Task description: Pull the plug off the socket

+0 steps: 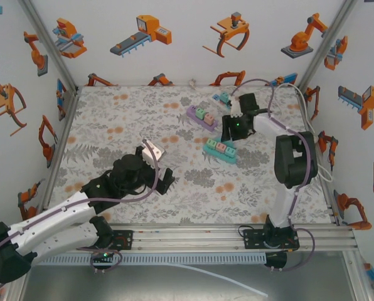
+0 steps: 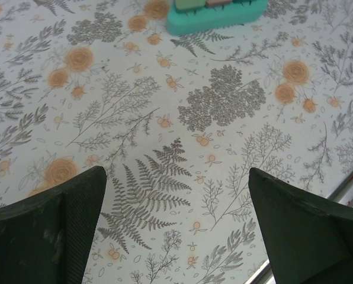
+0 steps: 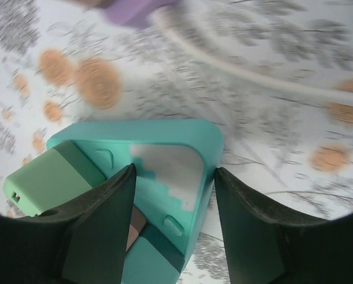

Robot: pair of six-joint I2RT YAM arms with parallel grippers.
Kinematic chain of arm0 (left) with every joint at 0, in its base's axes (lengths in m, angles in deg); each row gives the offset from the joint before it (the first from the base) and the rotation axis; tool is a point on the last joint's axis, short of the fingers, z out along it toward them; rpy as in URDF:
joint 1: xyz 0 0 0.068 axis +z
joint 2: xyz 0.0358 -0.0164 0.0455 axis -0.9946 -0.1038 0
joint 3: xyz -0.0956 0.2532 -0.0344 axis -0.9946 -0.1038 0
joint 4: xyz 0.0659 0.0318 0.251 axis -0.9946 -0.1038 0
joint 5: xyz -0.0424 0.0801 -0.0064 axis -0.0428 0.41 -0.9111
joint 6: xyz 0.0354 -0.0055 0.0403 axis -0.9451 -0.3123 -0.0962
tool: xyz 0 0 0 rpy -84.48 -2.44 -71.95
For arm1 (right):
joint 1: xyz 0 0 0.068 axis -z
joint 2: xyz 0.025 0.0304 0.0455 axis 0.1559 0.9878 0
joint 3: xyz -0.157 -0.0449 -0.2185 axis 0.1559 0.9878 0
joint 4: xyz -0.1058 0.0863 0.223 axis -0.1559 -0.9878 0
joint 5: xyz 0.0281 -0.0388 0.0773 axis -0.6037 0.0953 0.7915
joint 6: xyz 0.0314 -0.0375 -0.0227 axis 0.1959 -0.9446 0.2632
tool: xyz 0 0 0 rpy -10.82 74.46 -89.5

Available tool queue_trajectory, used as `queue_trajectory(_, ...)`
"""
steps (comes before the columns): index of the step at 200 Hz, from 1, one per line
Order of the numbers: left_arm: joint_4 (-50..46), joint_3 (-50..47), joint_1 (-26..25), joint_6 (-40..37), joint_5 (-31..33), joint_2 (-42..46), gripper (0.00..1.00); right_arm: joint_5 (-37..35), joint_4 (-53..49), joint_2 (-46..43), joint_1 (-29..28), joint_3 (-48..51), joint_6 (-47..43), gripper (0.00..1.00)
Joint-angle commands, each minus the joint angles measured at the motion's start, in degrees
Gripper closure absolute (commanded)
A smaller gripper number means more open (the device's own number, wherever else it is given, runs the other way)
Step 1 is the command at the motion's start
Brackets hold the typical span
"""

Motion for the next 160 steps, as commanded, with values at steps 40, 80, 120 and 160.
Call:
queue_trajectory(40, -3.7, -1.7, 0.2, 5.9, 9.7, 2.9, 0.03, 3.9, -4.1, -3.0, -14.1, 6.0, -3.5, 0.48)
queue_trajectory(80, -3.6, -3.1, 0.3, 6.9, 8.6, 3.8, 0.03, 5.0, -0.8, -5.5, -22.0, 11.6, 0.9, 0.49)
queue_trajectory(120, -2.8, -4.0, 0.3, 7.0, 8.7, 4.3, 0.03, 4.3, 2.5, -8.7, -27.8, 17.5, 4.5, 0.49)
queue_trajectory(160, -2.0, -4.4, 0.5, 7.4, 8.2, 3.6, 0.03, 2.1, 3.1, -13.8, -29.1, 18.8, 6.9, 0.48)
